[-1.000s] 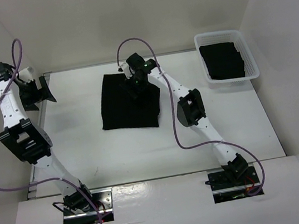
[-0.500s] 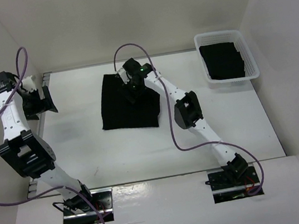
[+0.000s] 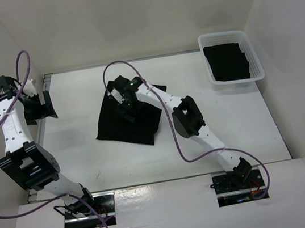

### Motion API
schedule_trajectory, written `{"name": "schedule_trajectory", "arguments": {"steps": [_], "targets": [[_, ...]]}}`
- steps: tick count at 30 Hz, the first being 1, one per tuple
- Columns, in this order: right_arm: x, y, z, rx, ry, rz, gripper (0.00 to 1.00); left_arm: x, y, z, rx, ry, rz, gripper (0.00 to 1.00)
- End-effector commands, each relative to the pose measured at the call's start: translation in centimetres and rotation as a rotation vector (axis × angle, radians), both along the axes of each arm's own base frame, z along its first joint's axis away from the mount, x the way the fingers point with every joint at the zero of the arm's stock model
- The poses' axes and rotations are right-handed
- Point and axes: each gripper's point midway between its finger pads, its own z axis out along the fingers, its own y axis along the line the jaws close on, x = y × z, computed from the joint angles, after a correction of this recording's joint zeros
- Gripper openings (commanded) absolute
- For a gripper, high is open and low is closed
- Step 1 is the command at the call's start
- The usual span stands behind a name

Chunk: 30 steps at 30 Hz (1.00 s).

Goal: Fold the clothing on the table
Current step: Flatten the skirt out

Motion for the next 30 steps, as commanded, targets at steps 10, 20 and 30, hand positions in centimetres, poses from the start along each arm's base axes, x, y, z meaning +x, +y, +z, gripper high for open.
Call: {"name": "schedule_trajectory", "arguments": {"steps": [10, 20, 30], "targets": [[-10.5, -2.6, -0.1, -0.249, -0.152, 0.223, 0.98, -0.8, -0.2, 1.5, 0.035, -0.059, -0.031, 1.0], [-12.4, -5.7, 3.4, -0.205, -0.211, 0.236, 0.98, -0.6, -1.2, 1.9, -0.005, -0.085, -0.065, 1.0], [-8.7, -7.9, 16.3, 0.289, -0.108, 0.179, 0.98, 1.0, -8.4, -2.9, -0.139, 0.042, -0.316, 1.0]]}}
